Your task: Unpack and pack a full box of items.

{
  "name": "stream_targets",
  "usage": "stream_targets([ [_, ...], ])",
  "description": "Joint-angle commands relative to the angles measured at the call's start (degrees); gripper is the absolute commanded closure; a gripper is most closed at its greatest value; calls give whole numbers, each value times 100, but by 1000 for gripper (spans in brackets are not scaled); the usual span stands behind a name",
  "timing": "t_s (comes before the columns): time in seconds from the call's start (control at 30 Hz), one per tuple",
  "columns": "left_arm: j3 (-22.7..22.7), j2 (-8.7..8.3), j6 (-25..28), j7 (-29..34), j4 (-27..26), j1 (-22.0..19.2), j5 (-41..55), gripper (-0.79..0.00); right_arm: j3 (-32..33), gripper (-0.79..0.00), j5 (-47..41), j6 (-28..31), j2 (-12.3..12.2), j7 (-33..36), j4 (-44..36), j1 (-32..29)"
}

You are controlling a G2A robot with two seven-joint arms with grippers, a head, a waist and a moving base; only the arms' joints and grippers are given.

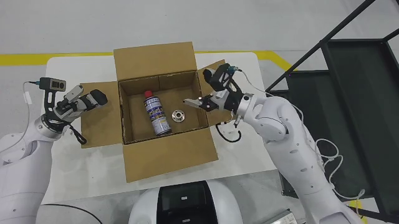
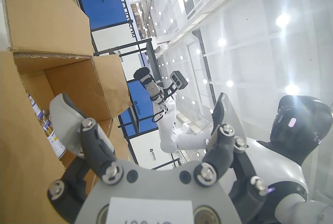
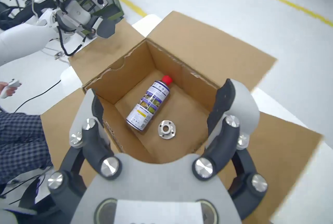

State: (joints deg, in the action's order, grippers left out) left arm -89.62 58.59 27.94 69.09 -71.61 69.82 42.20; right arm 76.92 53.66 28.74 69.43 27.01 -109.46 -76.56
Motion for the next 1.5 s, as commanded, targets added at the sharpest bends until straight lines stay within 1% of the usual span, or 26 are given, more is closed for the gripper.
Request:
stream_targets([
  [0.0, 0, 0, 0, 0, 0, 0, 0, -785, 427, -785, 194, -142, -40, -330, -288, -567],
  [0.1, 0, 0, 0, 0, 0, 0, 0, -785, 865, -785, 259, -391, -77, -644, -439, -1106],
  [0.2, 0, 0, 0, 0, 0, 0, 0, -785, 1201, -785, -7, -729, -90, -731, -411, -1465],
  [0.27, 0, 0, 0, 0, 0, 0, 0, -785, 1356, -785, -262, -926, -92, -691, -359, -1602],
  [0.37, 0, 0, 0, 0, 0, 0, 0, -785, 1543, -785, -410, -1023, -108, -617, -134, -1648],
  [0.47, 0, 0, 0, 0, 0, 0, 0, -785, 1622, -785, -379, -1181, -119, -550, 63, -1637],
  [0.57, 0, 0, 0, 0, 0, 0, 0, -785, 1612, -785, -181, -1569, -128, -191, 209, -1564],
  [0.8, 0, 0, 0, 0, 0, 0, 0, -785, 1471, -785, 46, -1969, -144, 402, 782, -1181],
  [0.93, 0, 0, 0, 0, 0, 0, 0, -785, 1344, -785, 117, -2066, -151, 737, 1162, -897],
  [1.1, 0, 0, 0, 0, 0, 0, 0, -785, 1178, -785, 261, -2167, -154, 961, 1525, -635],
  [1.2, 0, 0, 0, 0, 0, 0, 0, -785, 1044, -785, 419, -2190, -153, 1047, 1504, -570],
  [1.47, 0, 0, 0, 0, 0, 0, 0, -785, 1044, -785, 419, -2190, -153, 1047, 1504, -570],
])
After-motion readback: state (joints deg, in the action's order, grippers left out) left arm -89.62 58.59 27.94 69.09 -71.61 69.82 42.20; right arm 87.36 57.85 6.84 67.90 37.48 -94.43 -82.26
